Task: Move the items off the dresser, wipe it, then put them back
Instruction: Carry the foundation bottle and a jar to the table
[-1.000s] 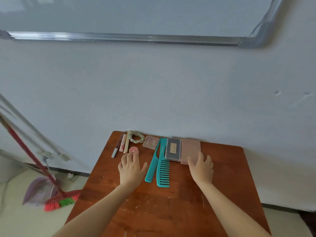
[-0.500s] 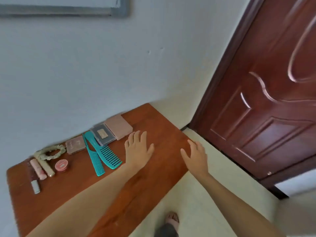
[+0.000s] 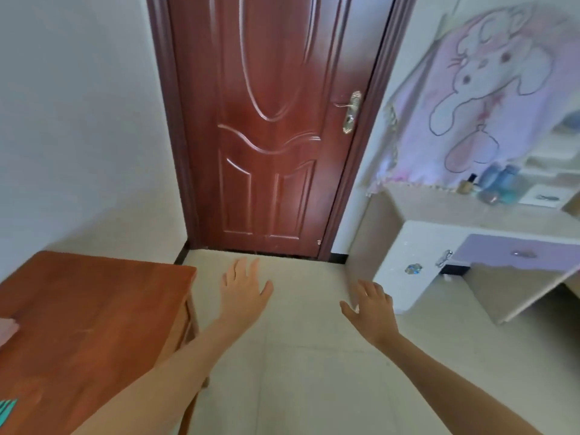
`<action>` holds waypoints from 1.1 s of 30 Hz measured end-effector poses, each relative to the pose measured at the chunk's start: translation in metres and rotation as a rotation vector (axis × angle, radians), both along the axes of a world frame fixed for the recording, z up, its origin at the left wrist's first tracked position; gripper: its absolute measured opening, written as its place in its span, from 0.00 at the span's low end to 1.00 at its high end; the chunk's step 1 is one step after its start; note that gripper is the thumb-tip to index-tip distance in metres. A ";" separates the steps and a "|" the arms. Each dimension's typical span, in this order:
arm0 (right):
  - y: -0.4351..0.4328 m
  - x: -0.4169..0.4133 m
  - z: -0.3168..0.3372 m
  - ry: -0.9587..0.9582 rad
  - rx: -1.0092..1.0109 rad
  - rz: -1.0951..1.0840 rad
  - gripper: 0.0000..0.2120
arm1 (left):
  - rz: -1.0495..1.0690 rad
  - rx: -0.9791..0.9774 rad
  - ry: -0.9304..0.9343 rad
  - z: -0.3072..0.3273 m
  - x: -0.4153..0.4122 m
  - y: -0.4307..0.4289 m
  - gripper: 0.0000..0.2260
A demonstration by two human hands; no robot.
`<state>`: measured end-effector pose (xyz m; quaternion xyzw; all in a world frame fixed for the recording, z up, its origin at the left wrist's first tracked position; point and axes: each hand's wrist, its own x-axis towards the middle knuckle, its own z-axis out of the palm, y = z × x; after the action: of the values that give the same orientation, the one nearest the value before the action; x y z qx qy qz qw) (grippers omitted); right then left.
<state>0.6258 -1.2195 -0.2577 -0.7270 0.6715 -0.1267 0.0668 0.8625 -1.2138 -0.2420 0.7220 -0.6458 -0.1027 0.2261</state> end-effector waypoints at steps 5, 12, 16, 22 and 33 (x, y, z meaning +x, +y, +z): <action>0.028 -0.129 0.011 -0.032 -0.051 -0.155 0.19 | -0.163 -0.011 -0.007 0.002 -0.121 -0.017 0.41; 0.068 -0.305 0.021 -0.100 -0.111 -0.346 0.19 | -0.354 -0.091 0.093 0.012 -0.316 -0.022 0.26; 0.075 -0.371 0.038 -0.075 -0.135 -0.387 0.21 | -0.413 -0.145 0.134 0.024 -0.387 -0.025 0.36; 0.051 -0.426 0.053 -0.116 -0.231 -0.440 0.20 | -0.468 -0.163 0.109 0.042 -0.438 -0.058 0.35; -0.038 -0.518 0.067 0.013 -0.241 -0.482 0.15 | -0.582 -0.121 0.236 0.033 -0.550 -0.170 0.39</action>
<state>0.1077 -1.2572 -0.1906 -0.5498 0.8057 -0.2132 -0.0568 0.3127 -1.3833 -0.2090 0.4755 -0.7994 -0.2074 0.3031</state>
